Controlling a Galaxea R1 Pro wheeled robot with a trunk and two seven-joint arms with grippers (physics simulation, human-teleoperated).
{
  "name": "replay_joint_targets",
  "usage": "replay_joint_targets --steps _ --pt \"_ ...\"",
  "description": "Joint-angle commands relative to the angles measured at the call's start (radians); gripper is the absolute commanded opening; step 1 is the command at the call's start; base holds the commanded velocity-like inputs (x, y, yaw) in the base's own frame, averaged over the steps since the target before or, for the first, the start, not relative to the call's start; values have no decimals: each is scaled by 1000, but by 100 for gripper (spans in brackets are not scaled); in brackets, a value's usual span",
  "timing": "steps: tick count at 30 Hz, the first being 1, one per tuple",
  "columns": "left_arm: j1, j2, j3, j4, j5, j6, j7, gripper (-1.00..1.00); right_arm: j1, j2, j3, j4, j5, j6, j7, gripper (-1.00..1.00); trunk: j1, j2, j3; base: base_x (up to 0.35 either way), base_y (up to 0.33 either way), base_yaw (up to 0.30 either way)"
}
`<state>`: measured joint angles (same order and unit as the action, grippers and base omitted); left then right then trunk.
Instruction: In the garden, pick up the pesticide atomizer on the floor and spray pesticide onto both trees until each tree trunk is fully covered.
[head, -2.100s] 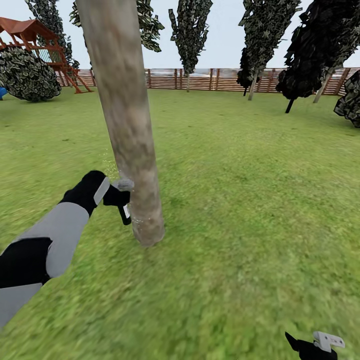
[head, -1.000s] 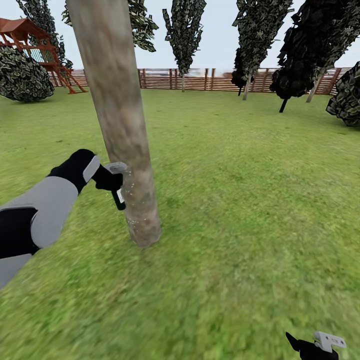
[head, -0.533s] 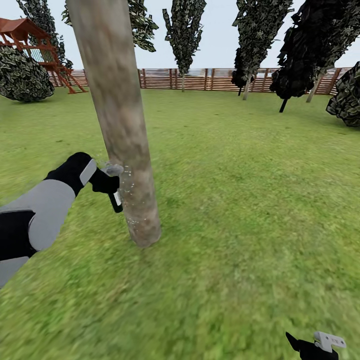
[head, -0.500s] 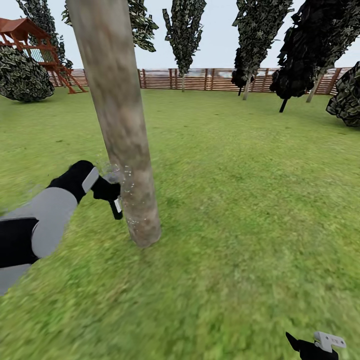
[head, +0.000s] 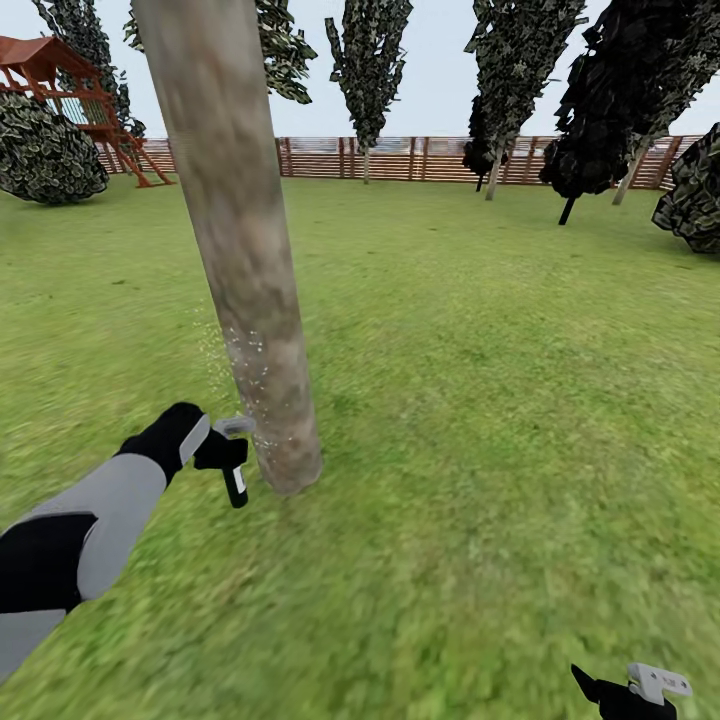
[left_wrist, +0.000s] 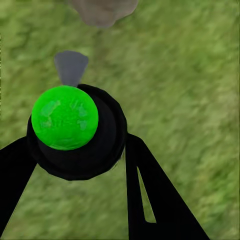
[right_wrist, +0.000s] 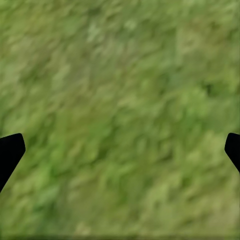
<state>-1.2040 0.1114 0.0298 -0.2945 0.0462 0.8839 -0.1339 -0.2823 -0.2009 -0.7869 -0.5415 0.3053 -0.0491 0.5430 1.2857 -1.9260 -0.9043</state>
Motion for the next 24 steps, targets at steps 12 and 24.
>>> replay_joint_targets --steps 12,24 --pt "17 -11 -1 0 3 -5 8 -100 0 0 -2 0 0 0 0 100 0 0 0 0 -232 139" --pt "17 -19 1 1 1 -4 10 -100 0 0 -2 0 0 0 0 100 0 0 0 92 -271 32"
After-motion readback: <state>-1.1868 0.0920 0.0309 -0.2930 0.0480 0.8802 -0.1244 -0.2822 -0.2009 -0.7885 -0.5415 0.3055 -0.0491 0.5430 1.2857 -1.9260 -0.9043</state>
